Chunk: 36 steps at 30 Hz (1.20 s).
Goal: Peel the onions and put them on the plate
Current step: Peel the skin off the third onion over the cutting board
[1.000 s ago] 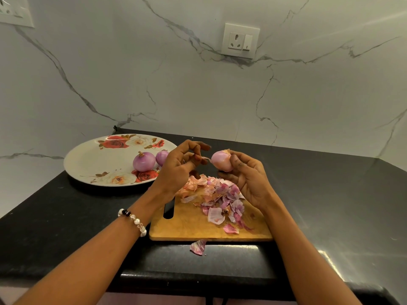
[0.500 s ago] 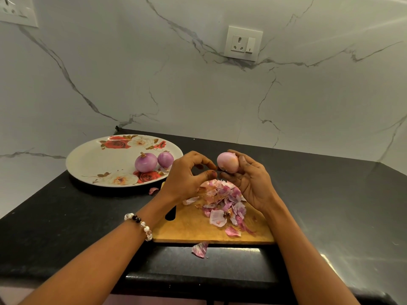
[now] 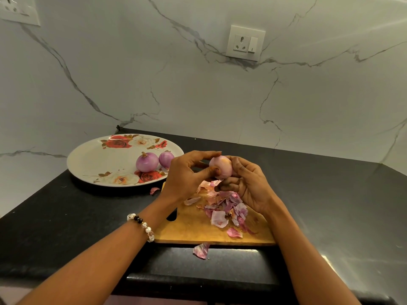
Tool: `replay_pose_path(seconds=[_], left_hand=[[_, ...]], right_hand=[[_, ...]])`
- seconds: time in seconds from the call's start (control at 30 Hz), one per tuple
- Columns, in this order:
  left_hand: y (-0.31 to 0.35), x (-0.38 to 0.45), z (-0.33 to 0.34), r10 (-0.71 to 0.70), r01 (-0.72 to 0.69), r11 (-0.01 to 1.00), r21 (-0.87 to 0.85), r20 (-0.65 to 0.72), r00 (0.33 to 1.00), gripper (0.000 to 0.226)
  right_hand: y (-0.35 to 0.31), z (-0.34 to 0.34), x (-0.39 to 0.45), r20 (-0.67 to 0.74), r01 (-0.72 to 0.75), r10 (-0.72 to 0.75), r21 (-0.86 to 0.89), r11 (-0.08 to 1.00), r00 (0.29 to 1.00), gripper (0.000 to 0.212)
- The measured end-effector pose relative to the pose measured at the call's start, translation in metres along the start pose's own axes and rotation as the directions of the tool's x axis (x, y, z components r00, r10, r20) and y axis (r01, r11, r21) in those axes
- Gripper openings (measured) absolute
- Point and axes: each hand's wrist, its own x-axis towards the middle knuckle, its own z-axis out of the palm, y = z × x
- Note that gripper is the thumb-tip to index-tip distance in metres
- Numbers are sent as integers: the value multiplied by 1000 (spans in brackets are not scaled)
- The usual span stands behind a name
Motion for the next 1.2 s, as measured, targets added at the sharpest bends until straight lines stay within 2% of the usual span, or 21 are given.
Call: replay_pose_path(seconds=[0.13, 0.23, 0.37, 0.47, 0.7, 0.87, 1.1, 1.2], left_hand=[[-3, 1, -1, -15, 15, 1000, 4, -36, 999, 40], [-5, 2, -1, -190, 184, 976, -114, -41, 981, 41], [-1, 2, 1, -328, 338, 909, -245, 79, 941, 41], [3, 0, 1, -382, 412, 833, -369, 154, 911, 36], [4, -1, -1, -368, 385, 879, -282, 113, 923, 30], [4, -1, -2, -362, 377, 898, -227, 105, 926, 30], [10, -4, -6, -398, 410, 859, -307, 105, 911, 34], [10, -1, -7, -442, 454, 800, -393, 126, 888, 26]], right_hand=[[3, -2, 2, -16, 42, -42, -48, 998, 999, 46], [4, -6, 1, -22, 116, -119, -96, 989, 993, 51], [6, -7, 2, -23, 204, -212, -183, 962, 977, 53], [9, -8, 3, 42, 232, -229, -262, 937, 973, 58], [12, -13, 4, 183, 334, -283, -395, 856, 942, 54], [11, -9, 4, 170, 339, -294, -469, 815, 941, 53], [2, -7, 8, 152, 347, -315, -522, 779, 937, 55], [-1, -7, 13, 168, 352, -313, -558, 751, 935, 54]])
